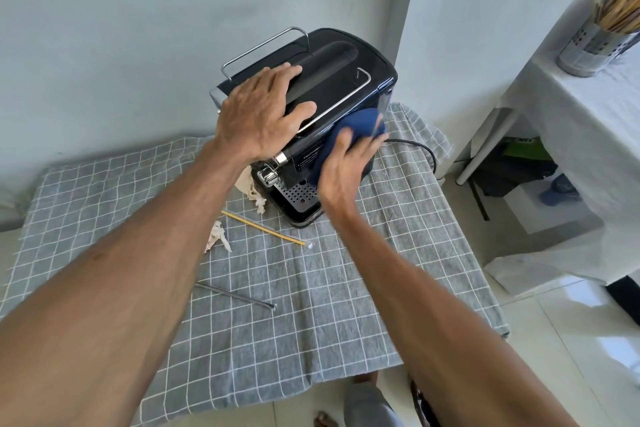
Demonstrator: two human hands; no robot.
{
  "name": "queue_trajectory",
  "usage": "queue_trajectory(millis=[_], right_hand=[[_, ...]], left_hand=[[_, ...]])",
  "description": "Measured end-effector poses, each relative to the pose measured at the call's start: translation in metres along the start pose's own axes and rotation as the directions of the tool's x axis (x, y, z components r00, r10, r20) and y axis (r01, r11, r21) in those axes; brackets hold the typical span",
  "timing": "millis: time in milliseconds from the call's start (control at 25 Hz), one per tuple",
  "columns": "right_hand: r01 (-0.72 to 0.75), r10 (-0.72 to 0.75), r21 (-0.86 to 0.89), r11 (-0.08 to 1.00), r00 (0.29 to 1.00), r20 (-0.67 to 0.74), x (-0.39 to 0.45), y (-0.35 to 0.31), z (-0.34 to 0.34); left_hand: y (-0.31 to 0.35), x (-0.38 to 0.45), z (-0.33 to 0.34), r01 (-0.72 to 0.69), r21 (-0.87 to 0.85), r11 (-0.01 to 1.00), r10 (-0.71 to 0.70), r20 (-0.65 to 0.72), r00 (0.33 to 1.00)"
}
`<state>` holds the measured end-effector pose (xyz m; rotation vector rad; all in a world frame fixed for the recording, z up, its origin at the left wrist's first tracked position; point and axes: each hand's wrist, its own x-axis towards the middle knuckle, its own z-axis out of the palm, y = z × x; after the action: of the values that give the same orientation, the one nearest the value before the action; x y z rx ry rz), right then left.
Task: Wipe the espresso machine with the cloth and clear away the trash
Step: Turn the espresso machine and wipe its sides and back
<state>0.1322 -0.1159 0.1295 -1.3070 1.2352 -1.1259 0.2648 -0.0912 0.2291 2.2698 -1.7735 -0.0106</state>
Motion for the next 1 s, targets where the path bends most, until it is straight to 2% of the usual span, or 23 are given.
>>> queue_trajectory(millis=[80, 200, 320, 400, 440, 480, 560, 600, 680, 760, 840, 920, 1000], right_hand=[[-0.069, 0.07, 0.026, 0.997, 0.996, -0.053, 0.031, -0.014, -0.005], [0.049, -0.046, 0.025, 0.998, 0.992, -0.114, 0.016, -0.025, 0.014], [0.2, -0.201, -0.026, 0.979, 0.978, -0.057, -0.047, -0.012, 0.035], [0.211, -0.211, -0.011, 0.977, 0.977, -0.028, -0.05, -0.003, 0.035], [0.141, -0.138, 0.044, 0.989, 0.989, -0.057, -0.037, -0.008, 0.033], [0.015, -0.004, 0.11, 0.994, 0.995, -0.096, -0.02, -0.017, 0.029], [-0.222, 0.259, 0.215, 0.951, 0.952, -0.164, 0.023, -0.031, 0.019], [-0.274, 0.313, 0.212, 0.938, 0.933, -0.178, 0.038, -0.034, 0.017], [-0.185, 0.215, 0.162, 0.969, 0.956, -0.199, 0.036, -0.035, 0.019], [0.038, -0.017, 0.111, 0.993, 0.982, -0.186, -0.004, -0.031, 0.032], [0.175, -0.168, 0.048, 0.983, 0.977, -0.131, -0.046, -0.017, 0.044], [0.176, -0.17, 0.057, 0.983, 0.98, -0.099, -0.05, -0.011, 0.044], [0.036, -0.017, 0.132, 0.991, 0.989, -0.147, -0.017, -0.023, 0.034]], left_hand=[[0.001, 0.001, 0.001, -0.003, 0.012, 1.0, 0.003, 0.01, 1.0], [0.001, 0.0, 0.003, 0.006, -0.018, 1.0, -0.007, -0.037, 0.999], [0.0, 0.0, 0.001, 0.007, -0.05, 0.999, -0.01, -0.059, 0.998], [-0.002, 0.0, 0.0, 0.002, -0.052, 0.999, -0.003, -0.02, 1.0], [-0.004, 0.0, -0.001, 0.001, -0.049, 0.999, -0.001, 0.0, 1.0], [-0.005, -0.001, -0.002, -0.002, -0.043, 0.999, 0.002, 0.013, 1.0], [-0.004, 0.0, -0.002, -0.011, -0.023, 1.0, 0.011, 0.014, 1.0], [-0.003, 0.001, -0.002, -0.01, -0.014, 1.0, 0.01, 0.006, 1.0], [-0.002, 0.0, -0.001, -0.002, -0.02, 1.0, 0.002, -0.013, 1.0], [-0.002, -0.001, 0.001, 0.008, -0.038, 0.999, -0.01, -0.04, 0.999], [-0.001, 0.0, 0.0, -0.001, -0.057, 0.998, -0.001, -0.035, 0.999], [-0.003, -0.001, -0.002, -0.001, -0.05, 0.999, 0.001, -0.008, 1.0], [-0.006, -0.003, -0.003, -0.007, -0.033, 0.999, 0.007, 0.016, 1.0]])
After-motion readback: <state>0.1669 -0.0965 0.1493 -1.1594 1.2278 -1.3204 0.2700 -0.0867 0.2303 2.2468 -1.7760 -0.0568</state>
